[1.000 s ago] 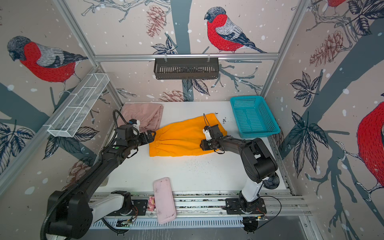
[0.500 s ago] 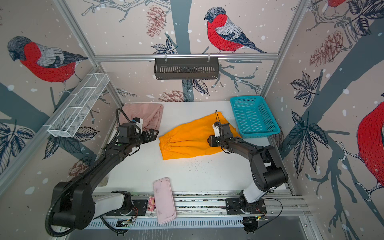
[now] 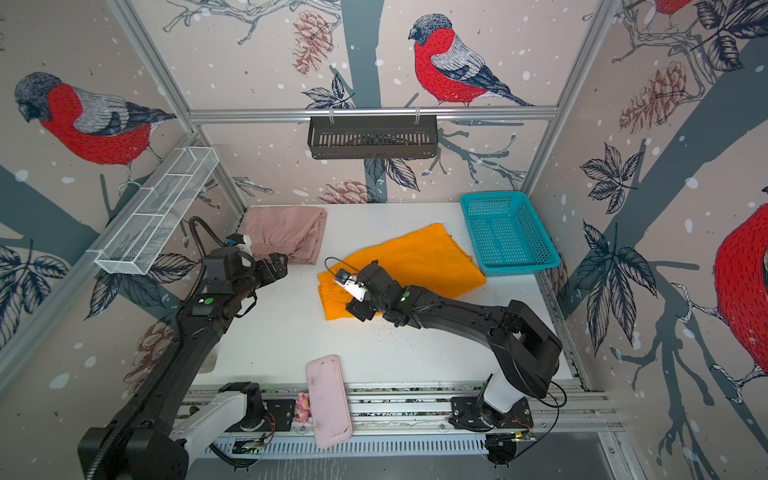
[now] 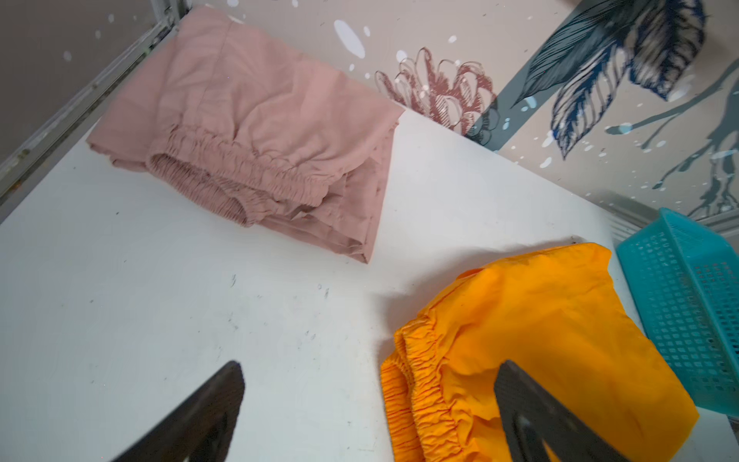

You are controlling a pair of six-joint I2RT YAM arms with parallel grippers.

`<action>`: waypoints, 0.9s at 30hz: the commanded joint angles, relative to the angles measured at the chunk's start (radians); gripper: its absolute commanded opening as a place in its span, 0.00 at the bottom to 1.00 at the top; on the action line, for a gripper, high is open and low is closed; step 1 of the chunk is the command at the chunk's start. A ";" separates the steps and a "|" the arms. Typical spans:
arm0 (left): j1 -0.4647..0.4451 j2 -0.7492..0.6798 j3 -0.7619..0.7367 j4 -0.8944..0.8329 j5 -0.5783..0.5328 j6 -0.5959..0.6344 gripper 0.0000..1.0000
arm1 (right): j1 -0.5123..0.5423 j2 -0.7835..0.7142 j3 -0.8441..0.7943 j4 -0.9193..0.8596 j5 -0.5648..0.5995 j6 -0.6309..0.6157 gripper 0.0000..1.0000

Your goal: Fold and stack the shorts

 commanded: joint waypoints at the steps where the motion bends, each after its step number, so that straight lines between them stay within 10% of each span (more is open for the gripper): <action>1: 0.043 0.007 -0.022 -0.007 0.073 -0.023 0.98 | 0.079 0.025 0.002 0.045 0.169 -0.144 0.79; 27: 0.064 0.071 -0.141 0.135 0.107 -0.104 0.98 | 0.230 0.389 0.134 0.103 0.402 -0.350 0.82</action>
